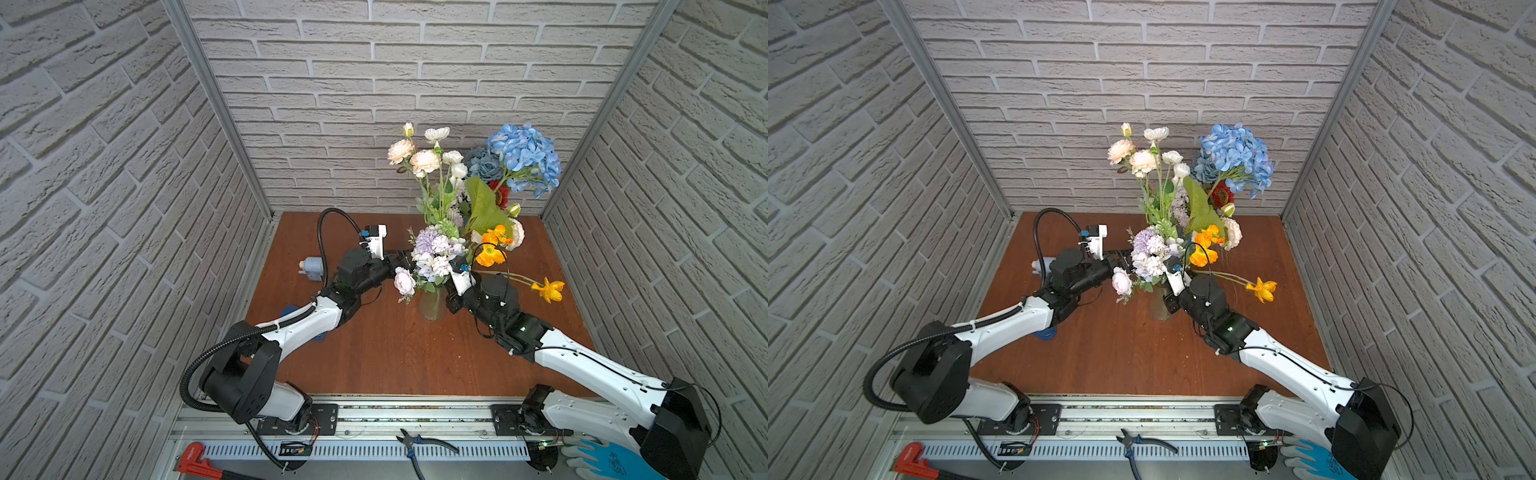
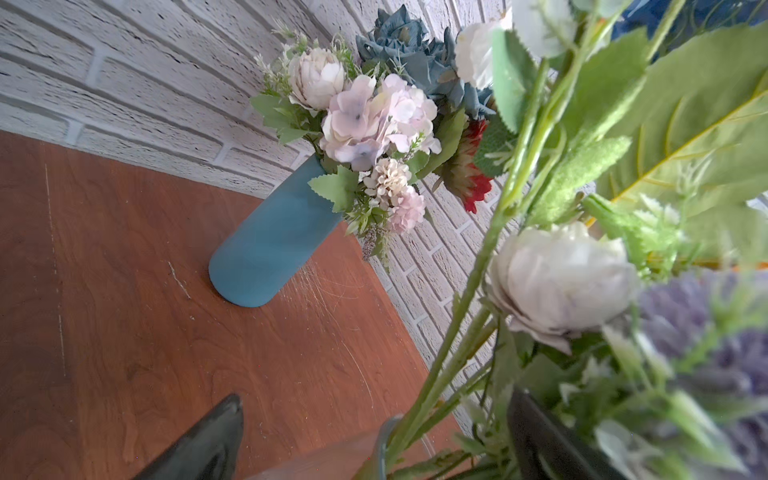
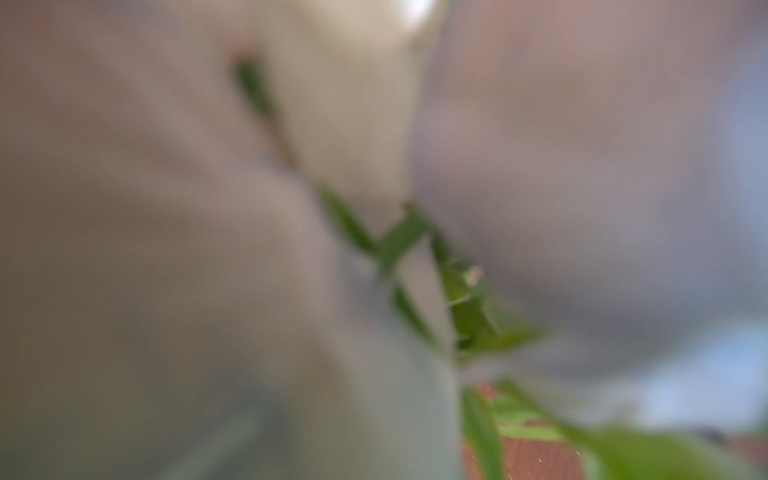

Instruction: Arrange the flowers into the vase

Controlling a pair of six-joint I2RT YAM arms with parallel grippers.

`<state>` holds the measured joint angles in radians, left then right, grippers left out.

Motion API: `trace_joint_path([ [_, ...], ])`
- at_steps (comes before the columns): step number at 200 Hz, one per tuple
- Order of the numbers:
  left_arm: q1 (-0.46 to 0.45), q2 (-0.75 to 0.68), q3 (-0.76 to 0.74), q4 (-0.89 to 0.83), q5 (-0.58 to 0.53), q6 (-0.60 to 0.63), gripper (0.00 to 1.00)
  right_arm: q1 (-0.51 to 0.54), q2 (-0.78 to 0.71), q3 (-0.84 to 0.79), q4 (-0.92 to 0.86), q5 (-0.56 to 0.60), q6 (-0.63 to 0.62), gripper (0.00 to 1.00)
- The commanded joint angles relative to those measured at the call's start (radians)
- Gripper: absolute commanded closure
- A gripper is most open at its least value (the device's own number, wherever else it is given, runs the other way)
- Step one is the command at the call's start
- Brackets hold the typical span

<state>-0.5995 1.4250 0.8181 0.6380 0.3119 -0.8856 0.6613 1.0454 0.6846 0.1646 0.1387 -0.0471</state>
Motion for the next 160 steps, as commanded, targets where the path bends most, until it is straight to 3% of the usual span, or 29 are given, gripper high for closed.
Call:
trace_joint_path([
  [1, 0.007, -0.043, -0.005, 0.010, -0.020, 0.038, 0.02, 0.004, -0.017, -0.021, 0.016, 0.030, 0.026, 0.94],
  [77, 0.027, -0.126, -0.044, -0.053, -0.074, 0.068, 0.02, 0.003, 0.030, -0.041, -0.026, 0.051, 0.052, 0.92],
  [118, 0.054, -0.178, -0.059, -0.118, -0.117, 0.092, 0.02, 0.004, -0.007, 0.008, -0.139, 0.017, 0.088, 0.67],
  [160, 0.079, -0.199, -0.077, -0.120, -0.127, 0.091, 0.02, 0.008, -0.079, 0.043, -0.282, -0.055, 0.159, 0.54],
])
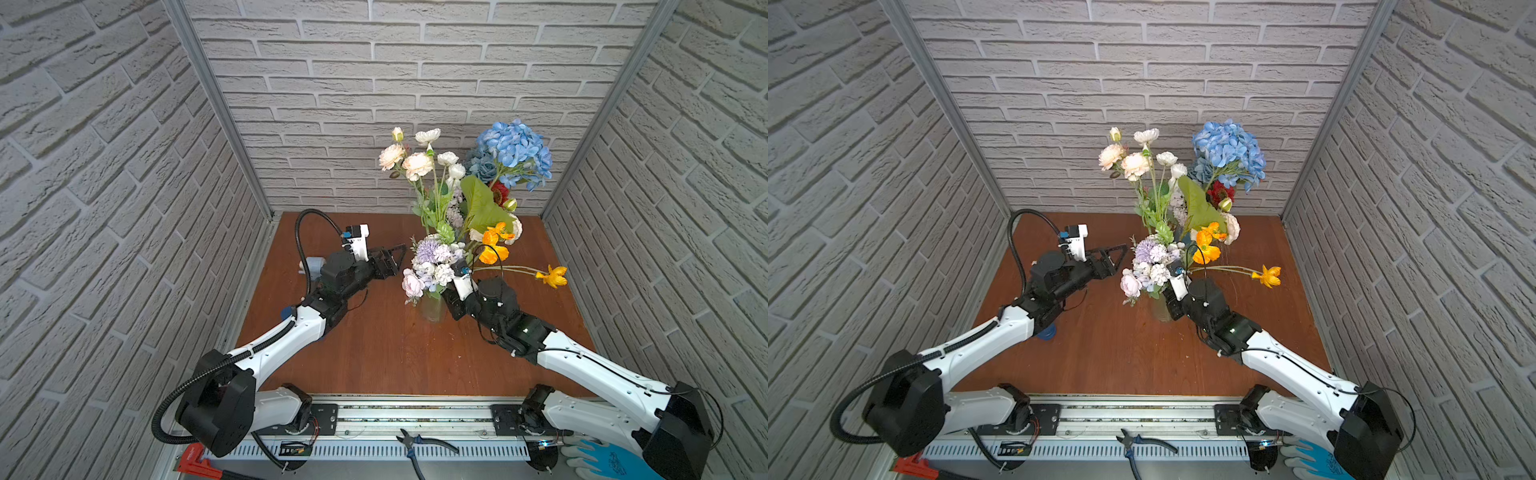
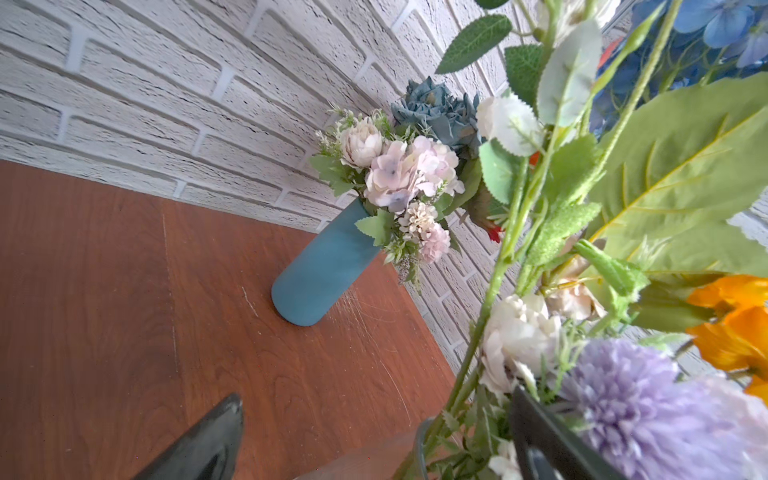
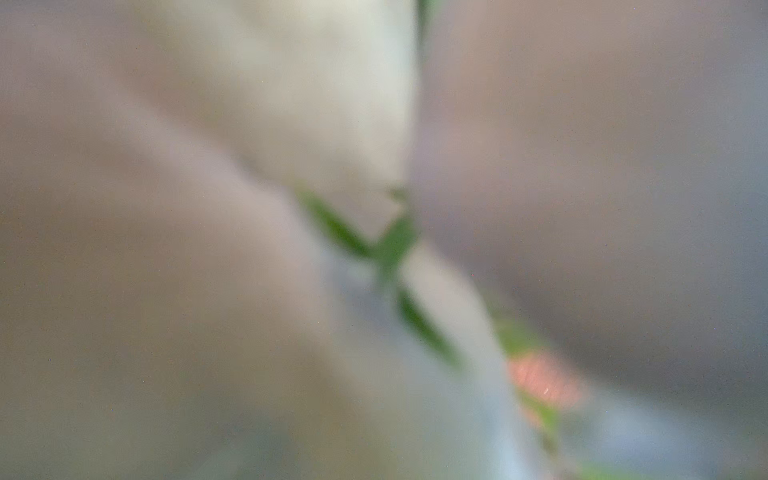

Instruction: Arrange the flowers into the vase

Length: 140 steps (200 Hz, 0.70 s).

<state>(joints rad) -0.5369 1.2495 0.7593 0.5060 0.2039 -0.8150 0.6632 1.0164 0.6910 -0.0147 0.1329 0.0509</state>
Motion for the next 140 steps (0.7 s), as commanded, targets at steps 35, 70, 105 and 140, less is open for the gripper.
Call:
trace_joint_path([
  [35, 0.027, -0.030, -0.023, 0.016, -0.011, 0.019, 0.02, 0.021, -0.116, 0.039, -0.213, -0.099, 0.132, 0.40],
  [70, 0.036, -0.044, -0.034, 0.017, -0.015, 0.013, 0.02, 0.049, -0.136, -0.023, -0.239, -0.143, 0.218, 0.37],
  [105, 0.041, -0.062, -0.046, 0.012, -0.021, 0.013, 0.02, 0.056, -0.112, -0.095, -0.187, -0.079, 0.256, 0.28],
  [140, 0.048, -0.079, -0.059, -0.001, -0.028, 0.017, 0.02, 0.055, -0.091, -0.152, -0.055, 0.029, 0.257, 0.00],
])
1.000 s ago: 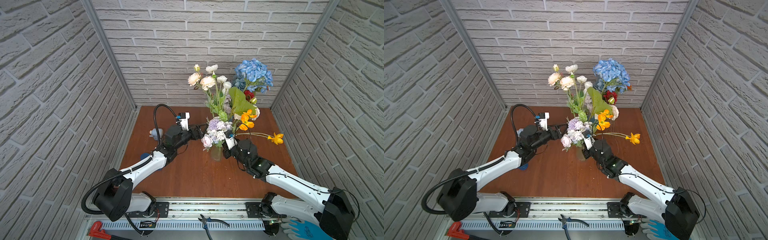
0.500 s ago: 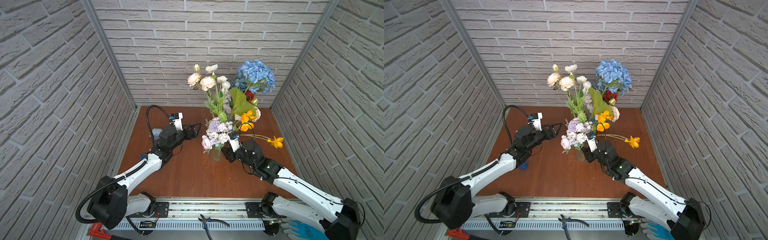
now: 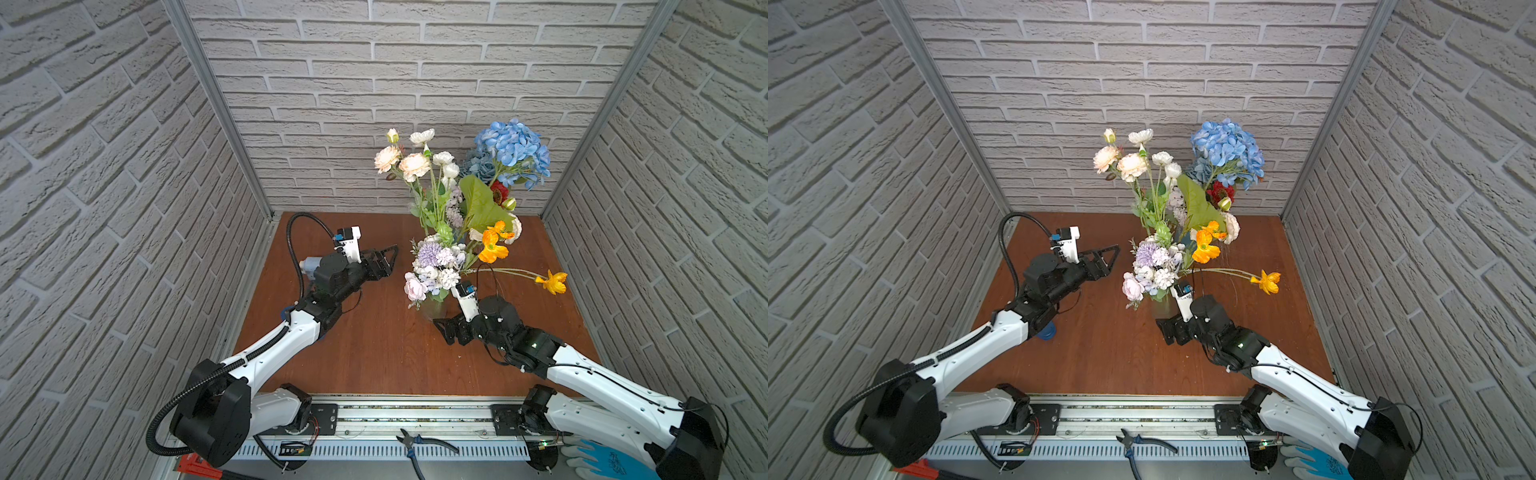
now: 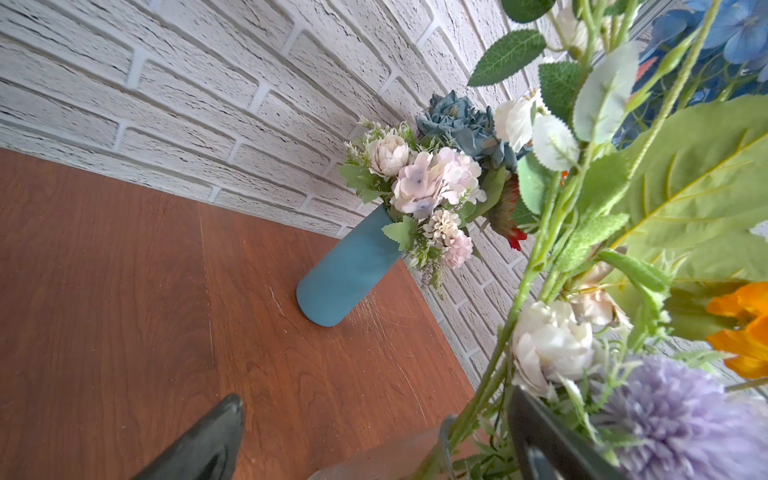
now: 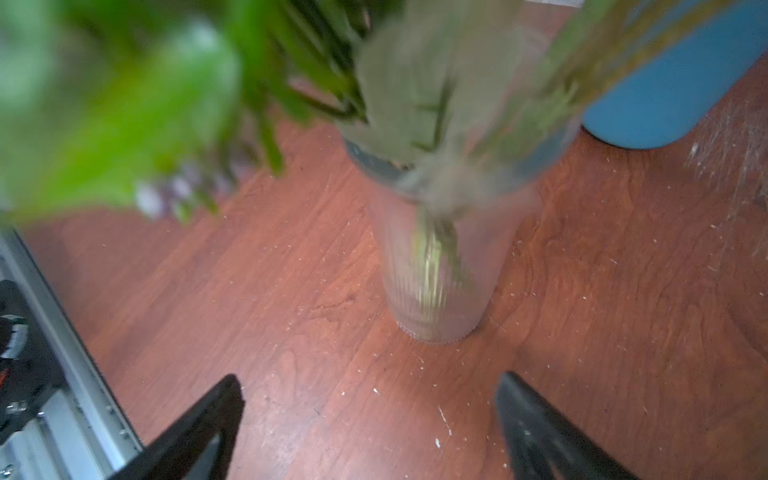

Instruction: Arrange the flowers into the vase

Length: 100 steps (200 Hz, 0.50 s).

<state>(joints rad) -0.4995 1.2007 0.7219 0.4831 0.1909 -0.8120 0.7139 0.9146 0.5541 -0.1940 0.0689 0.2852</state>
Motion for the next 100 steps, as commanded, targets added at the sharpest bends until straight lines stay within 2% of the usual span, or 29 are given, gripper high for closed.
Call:
trace_joint_path([
  [1, 0.011, -0.031, -0.022, 0.022, -0.016, 0.014, 0.02, 0.004, 0.011, -0.015, 0.126, 0.097, 0.020, 0.00],
  [29, 0.013, -0.038, -0.033, 0.018, -0.026, 0.016, 0.02, 0.003, 0.026, -0.050, 0.284, 0.160, -0.064, 0.00],
  [68, 0.016, -0.033, -0.039, 0.026, -0.027, 0.014, 0.02, -0.003, 0.094, -0.178, 0.714, 0.209, -0.166, 0.01],
  [100, 0.017, -0.035, -0.041, 0.019, -0.024, 0.016, 0.02, -0.003, 0.198, -0.151, 0.815, 0.192, -0.222, 0.01],
])
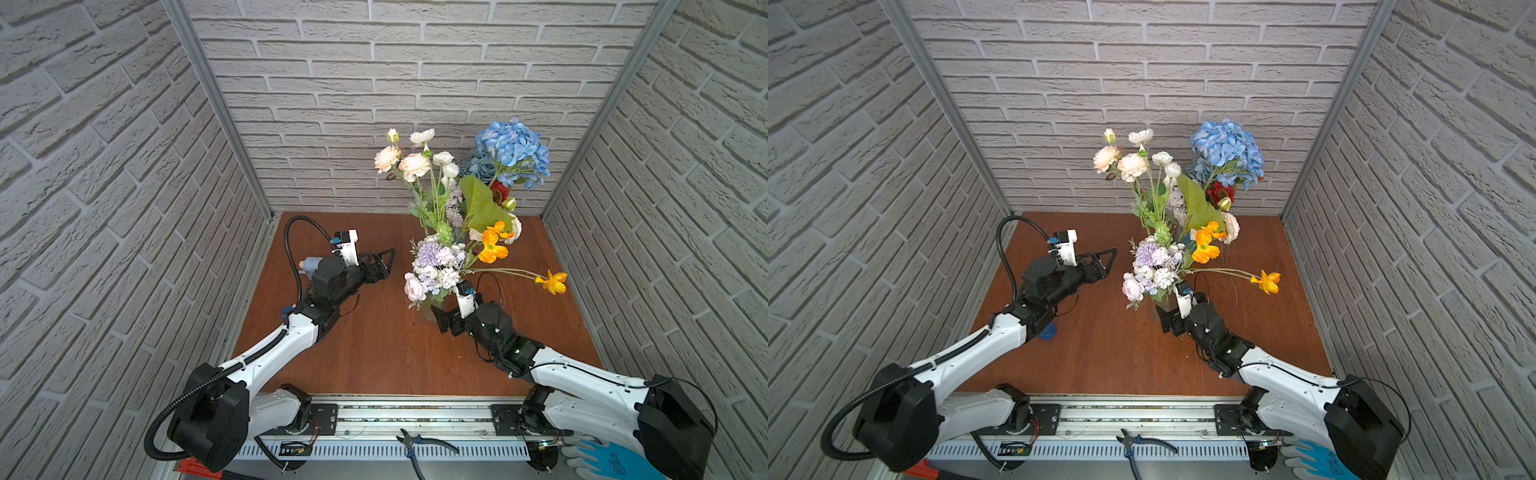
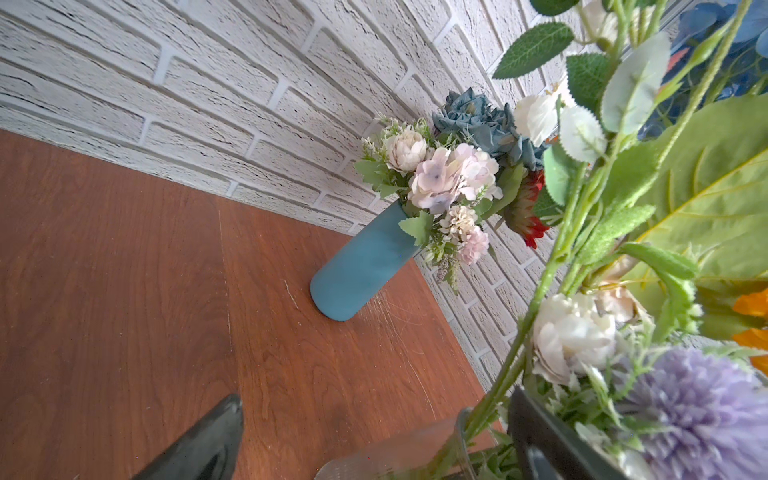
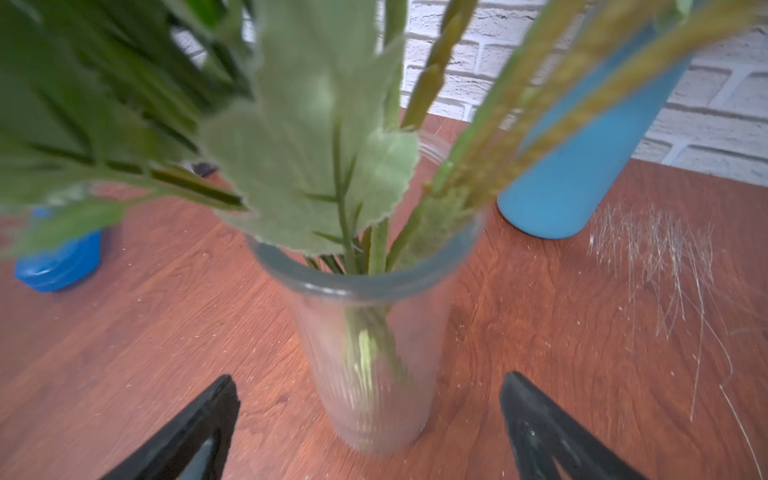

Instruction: Arrange the flowers into the vase

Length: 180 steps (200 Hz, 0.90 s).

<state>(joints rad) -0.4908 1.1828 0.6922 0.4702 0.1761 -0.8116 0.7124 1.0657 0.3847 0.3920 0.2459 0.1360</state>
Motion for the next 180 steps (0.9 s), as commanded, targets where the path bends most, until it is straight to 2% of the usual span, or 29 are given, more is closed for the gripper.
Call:
trace_joint_path([
  [1, 0.009, -0.017, -0.011, 0.031, -0.008, 0.015, 0.02, -0.001, 0.049, 0.019, 0.231, 0.015, -0.074, 0.01],
  [28, 0.011, -0.027, -0.016, 0.024, -0.013, 0.019, 0.02, -0.009, 0.089, 0.004, 0.349, 0.048, -0.096, 0.01],
  [80, 0.012, -0.028, -0.017, 0.024, -0.011, 0.019, 0.02, -0.032, 0.161, 0.011, 0.467, 0.083, -0.121, 0.01],
  [143, 0.014, -0.040, -0.026, 0.015, -0.015, 0.020, 0.02, -0.051, 0.292, 0.022, 0.653, 0.074, -0.131, 0.00],
  [180, 0.016, -0.045, -0.031, 0.005, -0.018, 0.025, 0.02, -0.057, 0.379, 0.025, 0.794, 0.052, -0.124, 0.05],
])
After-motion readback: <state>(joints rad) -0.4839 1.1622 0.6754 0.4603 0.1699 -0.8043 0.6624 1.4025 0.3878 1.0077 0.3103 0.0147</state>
